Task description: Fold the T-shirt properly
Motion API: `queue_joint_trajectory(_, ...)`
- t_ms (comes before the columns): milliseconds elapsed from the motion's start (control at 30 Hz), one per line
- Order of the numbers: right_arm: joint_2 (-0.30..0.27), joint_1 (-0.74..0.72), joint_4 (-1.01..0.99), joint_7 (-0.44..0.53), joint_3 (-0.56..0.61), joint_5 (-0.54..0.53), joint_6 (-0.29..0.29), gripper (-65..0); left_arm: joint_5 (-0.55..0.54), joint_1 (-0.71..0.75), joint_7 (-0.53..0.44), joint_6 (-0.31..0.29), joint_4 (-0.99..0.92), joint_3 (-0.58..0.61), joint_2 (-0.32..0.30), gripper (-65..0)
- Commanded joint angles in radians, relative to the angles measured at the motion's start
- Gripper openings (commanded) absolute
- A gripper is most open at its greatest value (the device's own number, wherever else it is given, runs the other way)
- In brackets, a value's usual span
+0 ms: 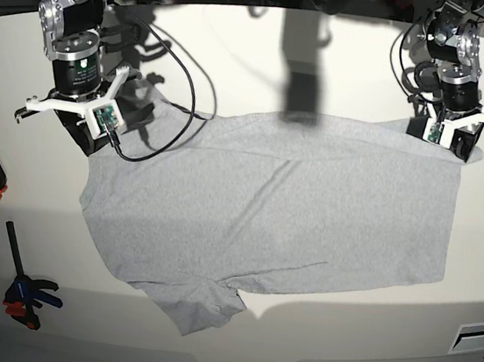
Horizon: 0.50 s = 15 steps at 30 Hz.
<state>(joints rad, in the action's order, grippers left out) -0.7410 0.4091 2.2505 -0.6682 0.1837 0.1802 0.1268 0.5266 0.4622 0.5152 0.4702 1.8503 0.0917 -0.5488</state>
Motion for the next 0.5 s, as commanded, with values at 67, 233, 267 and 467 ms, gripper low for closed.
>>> queue_joint_trajectory(67,0.015,-0.051,0.002,0.040,-0.006,-0.036,-0.016,-65.0,-0.042,-0.034,-0.068,0.035,0.010,-0.007,-0.014,-65.0)
queue_joint_trajectory(233,0.084,-0.137,-0.091,0.057,-0.006,-0.085,-0.063,-65.0,-0.255,-0.118,-0.132,0.033,-0.045,-0.007,-0.014,-65.0)
queue_joint_trajectory(267,0.097,-0.153,-0.116,0.066,-0.006,-0.085,-0.068,-65.0,-0.268,-0.135,-0.132,0.031,-0.066,-0.007,-0.014,-65.0)
queue_joint_trajectory(467,0.144,-0.265,-0.230,0.078,-0.006,-0.145,-0.124,-65.0,-0.284,-0.218,-0.209,0.031,-0.200,-0.007,-0.014,-65.0)
